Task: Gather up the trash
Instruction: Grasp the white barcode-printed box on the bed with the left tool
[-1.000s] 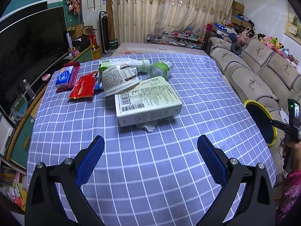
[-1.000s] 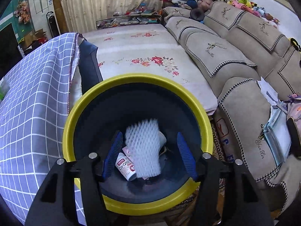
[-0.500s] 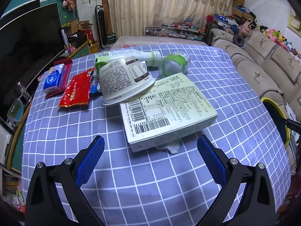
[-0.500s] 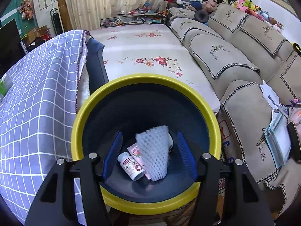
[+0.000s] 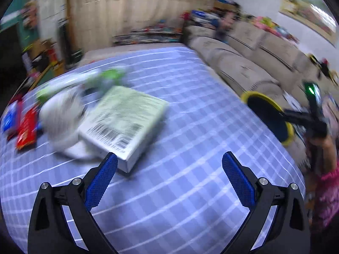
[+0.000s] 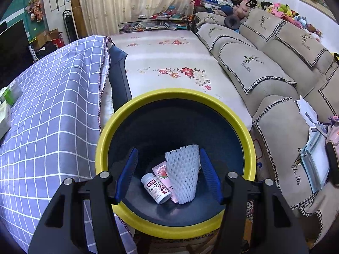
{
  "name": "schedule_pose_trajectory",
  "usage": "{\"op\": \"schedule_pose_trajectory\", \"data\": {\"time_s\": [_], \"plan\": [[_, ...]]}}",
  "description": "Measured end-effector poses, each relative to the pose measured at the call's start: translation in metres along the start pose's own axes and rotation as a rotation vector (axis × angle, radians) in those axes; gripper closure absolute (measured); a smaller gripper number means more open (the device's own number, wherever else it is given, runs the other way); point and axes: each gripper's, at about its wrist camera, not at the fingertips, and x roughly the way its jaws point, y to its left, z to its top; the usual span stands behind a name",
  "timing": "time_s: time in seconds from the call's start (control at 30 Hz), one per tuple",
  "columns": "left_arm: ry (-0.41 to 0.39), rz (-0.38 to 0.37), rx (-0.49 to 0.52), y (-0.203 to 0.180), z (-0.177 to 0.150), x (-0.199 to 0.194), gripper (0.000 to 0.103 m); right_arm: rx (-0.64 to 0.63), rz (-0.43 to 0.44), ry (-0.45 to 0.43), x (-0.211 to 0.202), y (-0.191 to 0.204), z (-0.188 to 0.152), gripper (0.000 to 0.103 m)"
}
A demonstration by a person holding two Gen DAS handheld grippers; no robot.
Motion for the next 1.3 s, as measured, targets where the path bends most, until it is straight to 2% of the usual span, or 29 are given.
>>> {"op": "schedule_pose_trajectory", "data": {"time_s": [0.1,0.17,0.27,0.37,0.43,0.57,0.9,1.17,1.3], "plan": [[0.002,-0.033,0.085,-0.032,0.004,0.006,0.006,0.004,0.004,-0.004,-0.002,-0.001,0.000,0.045],[-0.015,-0.017,0.102,-0.038,0.007,0.001,0.006,0.005,0.007,-0.005,-0.003,-0.003,0.000,0.045],[-0.046,0.038,0.097,-0.024,0.014,-0.011,0.006,0.002,0.009,-0.006,-0.003,-0.004,-0.001,0.045],[-0.039,0.110,0.079,0.009,0.020,-0.020,0.006,0.004,0.009,-0.003,-0.001,-0.005,-0.001,0.045],[-0.017,0.111,0.069,0.031,0.028,-0.019,0.006,0.007,0.014,-0.001,0.001,-0.004,-0.001,0.045],[0.011,0.067,0.075,0.048,0.033,-0.011,0.006,0.006,0.024,0.008,0.005,0.000,-0.003,0.045],[0.067,0.054,0.100,0.044,0.045,0.034,0.006,-0.008,0.023,0.014,0.007,0.004,-0.002,0.045],[0.111,0.104,0.182,0.024,0.044,0.055,0.005,-0.009,0.034,0.031,0.014,0.006,-0.005,0.045],[0.130,0.123,0.192,0.018,0.043,0.064,0.006,-0.011,0.041,0.030,0.014,0.008,-0.006,0.045]]}}
